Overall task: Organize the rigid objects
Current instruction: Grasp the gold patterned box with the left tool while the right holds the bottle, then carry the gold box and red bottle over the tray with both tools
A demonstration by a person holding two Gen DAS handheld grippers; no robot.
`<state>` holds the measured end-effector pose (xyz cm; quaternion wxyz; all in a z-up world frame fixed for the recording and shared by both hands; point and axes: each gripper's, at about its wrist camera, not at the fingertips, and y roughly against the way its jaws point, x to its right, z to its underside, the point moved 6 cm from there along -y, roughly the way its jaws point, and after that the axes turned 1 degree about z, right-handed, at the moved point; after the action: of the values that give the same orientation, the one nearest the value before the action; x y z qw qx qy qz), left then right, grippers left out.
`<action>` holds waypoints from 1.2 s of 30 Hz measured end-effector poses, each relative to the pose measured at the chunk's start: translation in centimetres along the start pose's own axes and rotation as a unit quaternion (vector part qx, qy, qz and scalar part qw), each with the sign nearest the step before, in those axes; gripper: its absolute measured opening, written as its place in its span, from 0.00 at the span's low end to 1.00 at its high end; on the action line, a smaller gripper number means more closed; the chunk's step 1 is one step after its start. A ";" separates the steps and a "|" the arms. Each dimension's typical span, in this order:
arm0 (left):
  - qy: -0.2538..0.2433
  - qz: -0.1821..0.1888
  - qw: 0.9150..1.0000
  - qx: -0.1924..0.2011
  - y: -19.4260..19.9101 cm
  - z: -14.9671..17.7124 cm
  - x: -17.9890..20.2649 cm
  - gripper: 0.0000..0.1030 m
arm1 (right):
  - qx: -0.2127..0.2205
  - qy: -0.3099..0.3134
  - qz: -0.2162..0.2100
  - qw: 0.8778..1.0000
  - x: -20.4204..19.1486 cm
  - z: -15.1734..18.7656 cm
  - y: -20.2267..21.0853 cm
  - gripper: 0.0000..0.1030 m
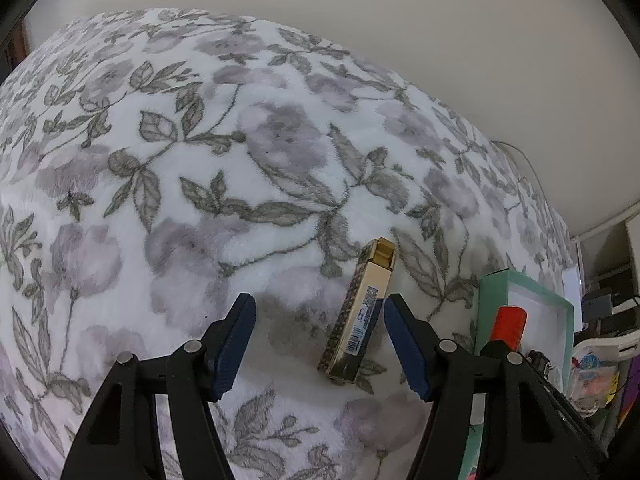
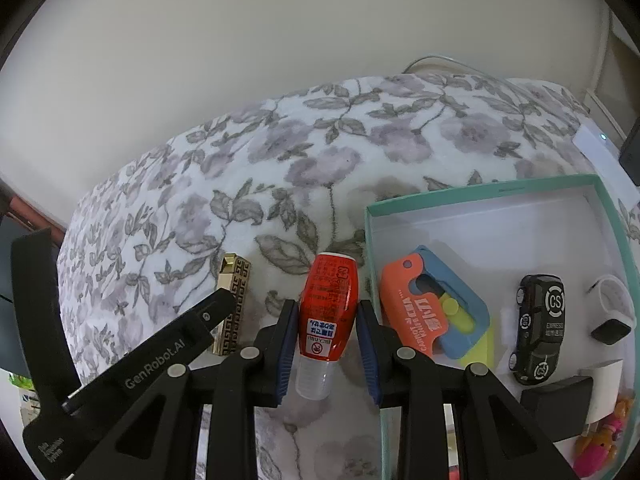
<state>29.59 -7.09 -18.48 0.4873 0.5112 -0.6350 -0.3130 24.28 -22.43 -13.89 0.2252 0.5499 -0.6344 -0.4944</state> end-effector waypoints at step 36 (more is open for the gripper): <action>-0.018 -0.027 0.999 0.006 6.4 1.8 1.9 0.15 | 0.009 -0.027 -0.027 0.999 0.6 3.0 5.7 0.30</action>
<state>25.73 -7.27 -12.76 0.4640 0.5251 -0.6317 -0.3315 18.89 -22.40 -10.29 0.1895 0.5552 -0.6297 -0.5093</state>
